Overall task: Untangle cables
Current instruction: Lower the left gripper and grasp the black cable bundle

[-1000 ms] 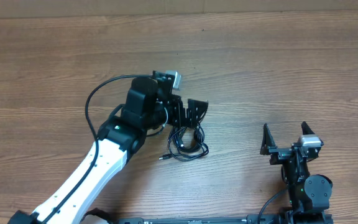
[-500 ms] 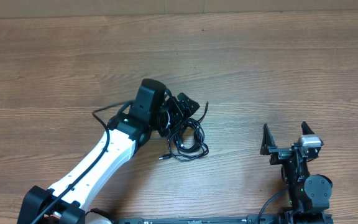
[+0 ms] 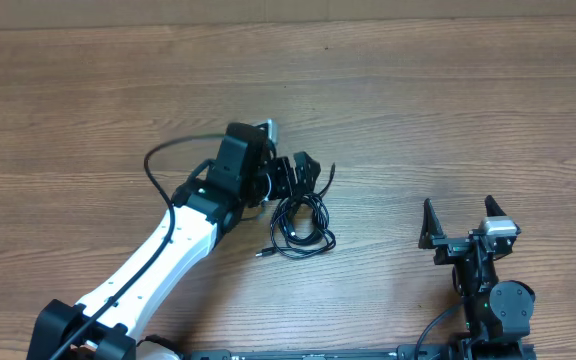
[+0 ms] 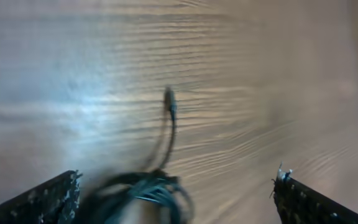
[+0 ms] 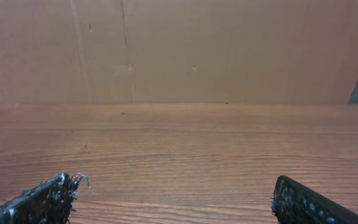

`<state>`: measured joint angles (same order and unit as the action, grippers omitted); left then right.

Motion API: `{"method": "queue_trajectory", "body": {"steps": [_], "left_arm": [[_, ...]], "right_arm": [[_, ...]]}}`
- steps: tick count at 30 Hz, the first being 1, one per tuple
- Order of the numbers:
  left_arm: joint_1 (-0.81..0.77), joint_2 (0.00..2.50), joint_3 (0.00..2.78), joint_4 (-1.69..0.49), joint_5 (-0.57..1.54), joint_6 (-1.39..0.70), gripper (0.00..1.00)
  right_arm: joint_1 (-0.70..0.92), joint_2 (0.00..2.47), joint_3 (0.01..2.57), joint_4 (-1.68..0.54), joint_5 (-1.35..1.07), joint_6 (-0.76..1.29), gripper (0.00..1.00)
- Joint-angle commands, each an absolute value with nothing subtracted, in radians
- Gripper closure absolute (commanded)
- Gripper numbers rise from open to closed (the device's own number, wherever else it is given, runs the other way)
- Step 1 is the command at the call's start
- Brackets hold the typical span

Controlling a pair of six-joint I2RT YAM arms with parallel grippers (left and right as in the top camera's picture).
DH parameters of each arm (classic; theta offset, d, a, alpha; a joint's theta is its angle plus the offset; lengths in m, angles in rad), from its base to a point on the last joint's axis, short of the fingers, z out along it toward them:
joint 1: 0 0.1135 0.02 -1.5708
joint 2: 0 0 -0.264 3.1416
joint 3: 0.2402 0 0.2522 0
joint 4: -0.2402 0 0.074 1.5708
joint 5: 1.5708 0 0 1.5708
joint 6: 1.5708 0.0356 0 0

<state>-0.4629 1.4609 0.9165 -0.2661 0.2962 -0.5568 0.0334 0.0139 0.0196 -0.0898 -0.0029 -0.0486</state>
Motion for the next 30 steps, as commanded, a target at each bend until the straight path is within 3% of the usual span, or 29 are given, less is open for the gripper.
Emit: {"method": "queue_trajectory", "body": {"steps": [1,8,15,26,30], "left_arm": [[-0.459,1.464,0.944,-0.303,0.198,-0.057,0.00],[-0.459,1.464,0.943,-0.384,0.115,0.136,0.05],[-0.459,1.488,0.929,-0.377,0.094,0.135,0.14],[-0.459,1.655,0.929,-0.339,0.131,0.135,0.17],[-0.459,1.711,0.929,-0.323,0.131,0.135,0.27]], "right_arm": [[0.039,0.007,0.008,-0.083,-0.002,-0.050,0.00],[0.039,0.007,0.008,-0.083,-0.002,-0.051,0.00],[0.039,0.007,0.008,-0.083,-0.002,-0.050,0.00],[0.039,0.007,0.008,-0.083,-0.002,-0.051,0.00],[0.039,0.007,0.008,-0.083,-0.002,-0.050,0.00]]}}
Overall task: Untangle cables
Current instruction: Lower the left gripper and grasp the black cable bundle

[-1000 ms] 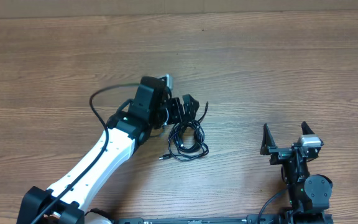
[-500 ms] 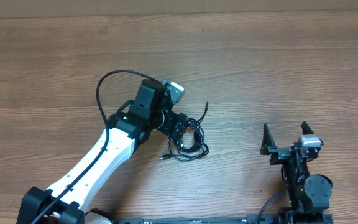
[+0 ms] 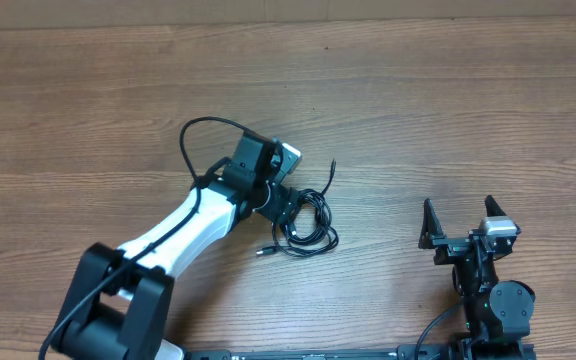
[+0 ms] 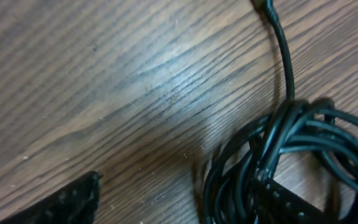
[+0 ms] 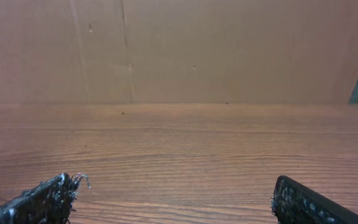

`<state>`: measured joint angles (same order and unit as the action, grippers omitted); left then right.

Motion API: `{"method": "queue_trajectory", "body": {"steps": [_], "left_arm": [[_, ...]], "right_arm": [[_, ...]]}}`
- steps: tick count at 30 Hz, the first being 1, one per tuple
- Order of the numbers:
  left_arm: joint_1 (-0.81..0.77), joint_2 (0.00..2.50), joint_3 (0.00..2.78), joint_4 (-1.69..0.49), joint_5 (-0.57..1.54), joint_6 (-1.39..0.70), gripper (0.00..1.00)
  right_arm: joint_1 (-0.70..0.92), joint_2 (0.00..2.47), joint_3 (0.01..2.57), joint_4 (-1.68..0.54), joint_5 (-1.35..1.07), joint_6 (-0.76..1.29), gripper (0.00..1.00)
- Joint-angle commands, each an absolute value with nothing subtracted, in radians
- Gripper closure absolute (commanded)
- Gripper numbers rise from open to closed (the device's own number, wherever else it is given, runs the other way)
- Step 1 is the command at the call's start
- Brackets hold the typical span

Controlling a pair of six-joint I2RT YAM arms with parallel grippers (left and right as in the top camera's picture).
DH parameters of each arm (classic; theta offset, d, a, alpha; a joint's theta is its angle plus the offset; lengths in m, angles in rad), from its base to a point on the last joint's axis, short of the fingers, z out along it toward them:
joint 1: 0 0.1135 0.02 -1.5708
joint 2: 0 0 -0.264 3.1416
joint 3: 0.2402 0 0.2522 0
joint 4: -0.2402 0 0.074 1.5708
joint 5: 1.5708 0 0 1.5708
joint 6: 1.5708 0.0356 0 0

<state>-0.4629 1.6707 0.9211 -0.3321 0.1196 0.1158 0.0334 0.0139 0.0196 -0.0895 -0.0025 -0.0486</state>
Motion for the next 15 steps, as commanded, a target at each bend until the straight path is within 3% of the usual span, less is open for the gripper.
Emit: {"method": "queue_trajectory", "body": {"steps": [1,4,9,12,15], "left_arm": [[-0.459,1.725,0.929,-0.318,0.131,0.134,0.32],[-0.459,1.761,0.929,-0.315,0.141,0.134,0.40],[-0.458,1.778,0.929,-0.311,0.147,0.134,0.40],[-0.458,1.772,0.931,-0.318,0.117,0.135,0.34],[-0.459,1.756,0.950,-0.345,0.054,0.135,0.40]], "right_arm": [[0.039,0.007,0.008,-0.083,-0.002,-0.050,0.00],[0.039,0.007,0.008,-0.083,-0.002,-0.050,0.00],[0.039,0.007,0.008,-0.083,-0.002,-0.051,0.00],[0.039,0.007,0.008,-0.083,-0.002,-0.050,0.00],[0.039,0.007,0.008,-0.083,-0.002,-0.050,0.00]]}}
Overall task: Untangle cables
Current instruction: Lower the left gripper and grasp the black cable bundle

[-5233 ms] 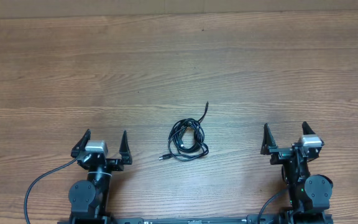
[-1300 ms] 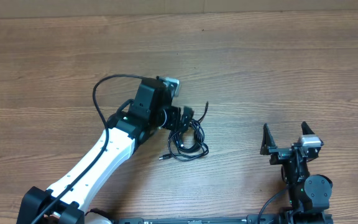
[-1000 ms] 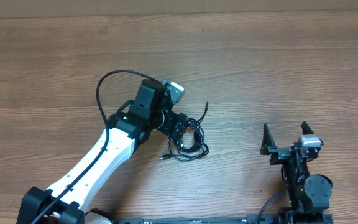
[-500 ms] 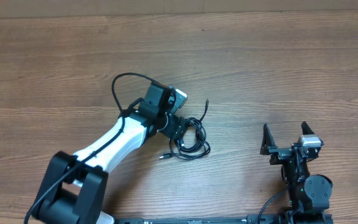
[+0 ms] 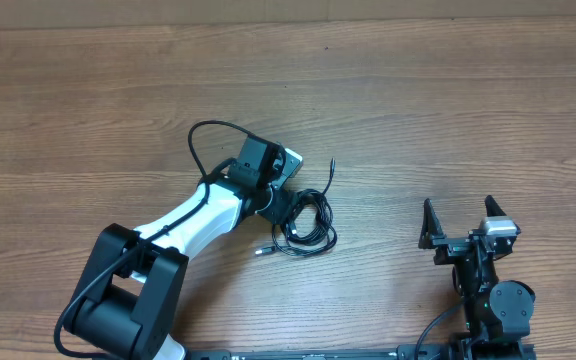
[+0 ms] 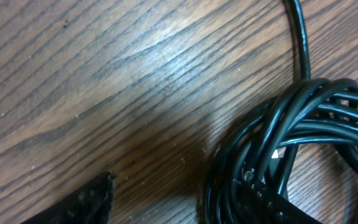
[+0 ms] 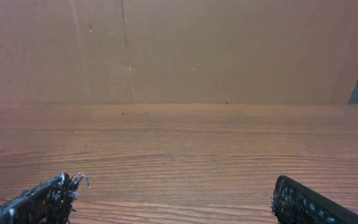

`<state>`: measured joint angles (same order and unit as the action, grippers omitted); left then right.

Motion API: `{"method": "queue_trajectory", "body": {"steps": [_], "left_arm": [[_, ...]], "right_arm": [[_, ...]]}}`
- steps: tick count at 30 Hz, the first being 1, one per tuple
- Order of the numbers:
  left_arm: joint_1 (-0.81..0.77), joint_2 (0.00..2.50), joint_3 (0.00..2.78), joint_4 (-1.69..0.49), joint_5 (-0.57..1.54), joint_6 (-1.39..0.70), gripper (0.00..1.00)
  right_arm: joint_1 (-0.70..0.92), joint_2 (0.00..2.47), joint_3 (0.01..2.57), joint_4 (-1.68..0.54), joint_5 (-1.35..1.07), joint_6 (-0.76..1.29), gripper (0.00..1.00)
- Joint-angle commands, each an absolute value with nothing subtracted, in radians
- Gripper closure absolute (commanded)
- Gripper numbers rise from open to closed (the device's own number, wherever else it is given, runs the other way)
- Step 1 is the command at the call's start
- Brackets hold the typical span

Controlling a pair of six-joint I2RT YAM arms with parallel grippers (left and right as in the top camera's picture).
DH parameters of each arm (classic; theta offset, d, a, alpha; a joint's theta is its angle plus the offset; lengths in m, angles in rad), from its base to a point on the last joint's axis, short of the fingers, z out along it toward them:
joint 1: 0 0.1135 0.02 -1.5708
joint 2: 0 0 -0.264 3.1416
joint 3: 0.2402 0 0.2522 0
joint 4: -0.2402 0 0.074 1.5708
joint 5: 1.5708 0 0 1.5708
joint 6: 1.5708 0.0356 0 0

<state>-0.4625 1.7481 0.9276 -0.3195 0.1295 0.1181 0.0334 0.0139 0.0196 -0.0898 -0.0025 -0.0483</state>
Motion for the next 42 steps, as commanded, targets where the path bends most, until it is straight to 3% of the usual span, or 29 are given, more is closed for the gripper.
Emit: {"method": "queue_trajectory", "body": {"steps": [1,6,13,16,19,32,37,42], "left_arm": [[-0.458,1.747,0.962,-0.364,0.037,0.135,0.44],[-0.459,1.684,1.029,-0.458,0.015,0.135,0.47],[-0.459,1.607,1.049,-0.476,0.030,0.134,0.37],[-0.459,1.617,1.049,-0.489,0.033,0.134,0.50],[-0.459,1.639,1.049,-0.506,0.075,0.135,0.55],[-0.462,1.775,1.049,-0.504,0.188,0.135,0.52],[-0.465,1.827,1.049,-0.499,0.184,0.135,0.64],[-0.465,1.855,1.049,-0.493,0.184,0.135,0.85]], "right_arm": [[0.039,0.007,0.008,-0.083,-0.002,-0.050,0.00],[0.039,0.007,0.008,-0.083,-0.002,-0.051,0.00],[0.039,0.007,0.008,-0.083,-0.002,-0.050,0.00],[0.039,0.007,0.008,-0.083,-0.002,-0.050,0.00],[0.039,0.007,0.008,-0.083,-0.002,-0.051,0.00],[0.039,0.007,0.008,-0.083,-0.002,-0.050,0.00],[0.039,0.007,0.008,-0.083,-0.002,-0.050,0.00],[0.039,0.007,0.008,-0.083,-0.002,-0.051,0.00]]}}
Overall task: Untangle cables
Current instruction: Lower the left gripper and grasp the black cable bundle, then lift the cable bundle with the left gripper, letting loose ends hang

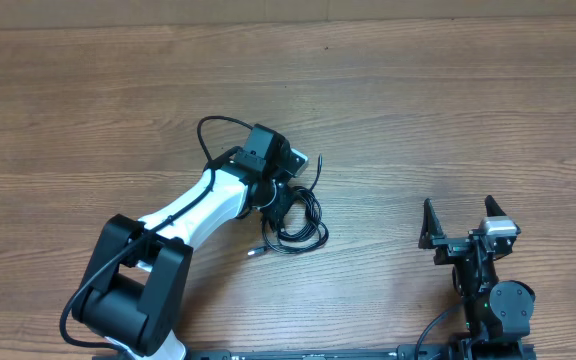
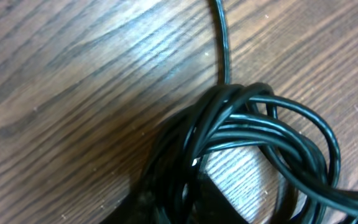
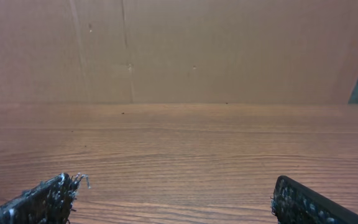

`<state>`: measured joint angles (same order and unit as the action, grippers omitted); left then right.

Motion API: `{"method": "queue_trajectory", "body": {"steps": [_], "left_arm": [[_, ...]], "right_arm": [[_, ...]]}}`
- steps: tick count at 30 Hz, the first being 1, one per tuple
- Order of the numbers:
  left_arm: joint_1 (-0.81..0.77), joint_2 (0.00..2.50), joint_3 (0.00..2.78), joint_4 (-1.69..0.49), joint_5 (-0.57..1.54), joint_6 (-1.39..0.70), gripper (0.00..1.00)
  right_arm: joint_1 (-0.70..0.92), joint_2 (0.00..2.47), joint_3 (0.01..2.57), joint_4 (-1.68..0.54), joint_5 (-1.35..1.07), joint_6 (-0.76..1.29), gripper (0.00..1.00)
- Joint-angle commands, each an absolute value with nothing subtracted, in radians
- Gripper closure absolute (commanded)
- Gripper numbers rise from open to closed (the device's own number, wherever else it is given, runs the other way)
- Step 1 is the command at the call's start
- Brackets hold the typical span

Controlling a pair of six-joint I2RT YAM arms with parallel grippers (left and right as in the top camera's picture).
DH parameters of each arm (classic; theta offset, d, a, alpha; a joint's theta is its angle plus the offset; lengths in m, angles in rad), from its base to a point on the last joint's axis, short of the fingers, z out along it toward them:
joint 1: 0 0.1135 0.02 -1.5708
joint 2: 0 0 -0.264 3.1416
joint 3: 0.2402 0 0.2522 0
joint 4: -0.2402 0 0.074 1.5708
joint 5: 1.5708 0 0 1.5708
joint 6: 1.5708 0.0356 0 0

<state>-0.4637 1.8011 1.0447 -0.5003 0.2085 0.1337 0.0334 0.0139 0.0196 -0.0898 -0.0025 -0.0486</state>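
A black cable bundle [image 1: 303, 222] lies tangled in loops at the middle of the wooden table [image 1: 448, 100]. One loose end [image 1: 318, 160] points away from me and a plug end [image 1: 254, 252] trails toward me. My left gripper [image 1: 279, 198] is down on the bundle's left side. In the left wrist view the bundle [image 2: 260, 130] fills the frame, and the left gripper [image 2: 176, 198] is shut on its packed strands. My right gripper [image 1: 457, 206] stands open near the front right, far from the cable. In its own view the right gripper [image 3: 173, 186] has only bare wood between its fingers.
A brown cardboard wall [image 3: 179, 50] stands behind the table's far edge. The left arm's own black supply cable [image 1: 213, 130] arcs above its wrist.
My left gripper's fingers stood apart around the left side of the bundle and are now shut on it. The bundle and its loose end sit slightly further left. The right arm has not moved.
First my left gripper hovered open above the bundle's far-left side. It then sat lower, one finger on the coil, and later lower still with its fingers astride the left strands. Now it is shut on them. The right gripper stayed open and still throughout.
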Motion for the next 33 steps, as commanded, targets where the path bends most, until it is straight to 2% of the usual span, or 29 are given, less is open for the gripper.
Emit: {"method": "queue_trajectory", "body": {"steps": [1,2,6,10,13,17,18,19,21,24,25,26,28,31,33], "left_arm": [[-0.465,1.857,1.049,-0.493,0.184,0.134,0.91],[-0.465,1.857,1.049,-0.493,0.184,0.134,0.96],[-0.465,1.856,1.051,-0.492,0.184,0.119,0.96],[-0.465,1.848,1.081,-0.502,0.184,0.003,0.96],[-0.465,1.836,1.122,-0.527,0.184,-0.189,0.96],[-0.464,1.828,1.175,-0.620,0.245,-0.656,0.96],[-0.464,1.828,1.177,-0.625,0.300,-0.763,0.94],[-0.464,1.828,1.177,-0.624,0.352,-0.812,0.88],[-0.464,1.828,1.177,-0.606,0.398,-0.807,0.70],[-0.464,1.828,1.177,-0.577,0.390,-0.646,0.22],[-0.462,1.828,1.177,-0.569,0.390,-0.593,0.16],[-0.459,1.828,1.177,-0.560,0.390,-0.526,0.13],[-0.457,1.828,1.177,-0.538,0.389,-0.366,0.13],[-0.458,1.828,1.177,-0.518,0.328,-0.118,0.26],[-0.462,1.829,1.176,-0.518,0.257,-0.039,0.34]], "right_arm": [[0.039,0.007,0.008,-0.083,-0.002,-0.050,0.00],[0.039,0.007,0.008,-0.083,-0.002,-0.051,0.00],[0.039,0.007,0.008,-0.083,-0.002,-0.051,0.00],[0.039,0.007,0.008,-0.083,-0.002,-0.051,0.00],[0.039,0.007,0.008,-0.083,-0.002,-0.050,0.00],[0.039,0.007,0.008,-0.083,-0.002,-0.051,0.00],[0.039,0.007,0.008,-0.083,-0.002,-0.050,0.00],[0.039,0.007,0.008,-0.083,-0.002,-0.051,0.00],[0.039,0.007,0.008,-0.083,-0.002,-0.050,0.00],[0.039,0.007,0.008,-0.083,-0.002,-0.051,0.00],[0.039,0.007,0.008,-0.083,-0.002,-0.051,0.00],[0.039,0.007,0.008,-0.083,-0.002,-0.050,0.00],[0.039,0.007,0.008,-0.083,-0.002,-0.050,0.00],[0.039,0.007,0.008,-0.083,-0.002,-0.050,0.00],[0.039,0.007,0.008,-0.083,-0.002,-0.050,0.00]]}}
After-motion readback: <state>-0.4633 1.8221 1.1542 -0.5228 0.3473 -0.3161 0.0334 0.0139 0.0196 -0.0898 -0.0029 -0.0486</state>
